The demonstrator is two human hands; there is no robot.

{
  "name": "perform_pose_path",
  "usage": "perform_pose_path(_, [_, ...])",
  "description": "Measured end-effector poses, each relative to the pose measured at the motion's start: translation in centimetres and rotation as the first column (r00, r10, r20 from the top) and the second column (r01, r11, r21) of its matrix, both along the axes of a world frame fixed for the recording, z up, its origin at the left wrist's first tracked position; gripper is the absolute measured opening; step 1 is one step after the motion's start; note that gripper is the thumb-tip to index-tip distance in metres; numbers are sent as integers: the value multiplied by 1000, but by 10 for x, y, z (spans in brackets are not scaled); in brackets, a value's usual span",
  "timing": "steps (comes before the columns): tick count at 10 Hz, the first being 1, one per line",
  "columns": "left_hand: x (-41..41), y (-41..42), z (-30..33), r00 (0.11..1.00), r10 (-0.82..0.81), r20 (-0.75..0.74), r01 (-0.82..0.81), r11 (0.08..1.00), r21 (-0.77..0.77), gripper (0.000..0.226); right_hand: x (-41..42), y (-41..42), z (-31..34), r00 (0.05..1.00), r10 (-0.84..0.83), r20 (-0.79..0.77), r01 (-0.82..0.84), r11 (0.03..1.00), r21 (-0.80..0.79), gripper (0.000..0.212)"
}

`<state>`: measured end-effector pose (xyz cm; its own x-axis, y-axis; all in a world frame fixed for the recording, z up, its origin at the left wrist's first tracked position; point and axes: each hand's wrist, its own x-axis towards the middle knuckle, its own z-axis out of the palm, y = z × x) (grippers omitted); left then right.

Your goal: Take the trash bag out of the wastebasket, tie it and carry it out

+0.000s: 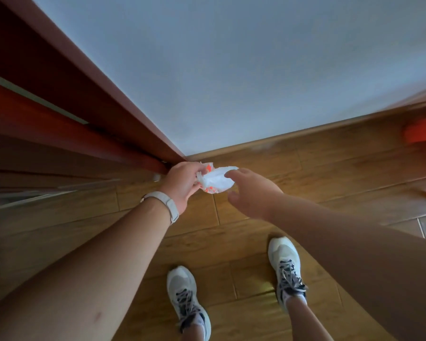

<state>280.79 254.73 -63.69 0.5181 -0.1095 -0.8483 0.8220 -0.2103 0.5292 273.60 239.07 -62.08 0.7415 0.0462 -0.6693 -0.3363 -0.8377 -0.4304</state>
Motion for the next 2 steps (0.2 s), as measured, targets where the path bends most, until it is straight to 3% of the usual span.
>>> perform_pose_path(1, [9, -5, -4, 999, 6, -31, -6, 1000, 17, 27, 2, -4, 5, 996, 79, 39, -78, 997, -29, 44])
perform_pose_path(2, [12, -7, 1, 1000, 10, 29, -13, 995, 96, 34, 6, -7, 12, 981, 147, 128, -135, 986, -96, 43])
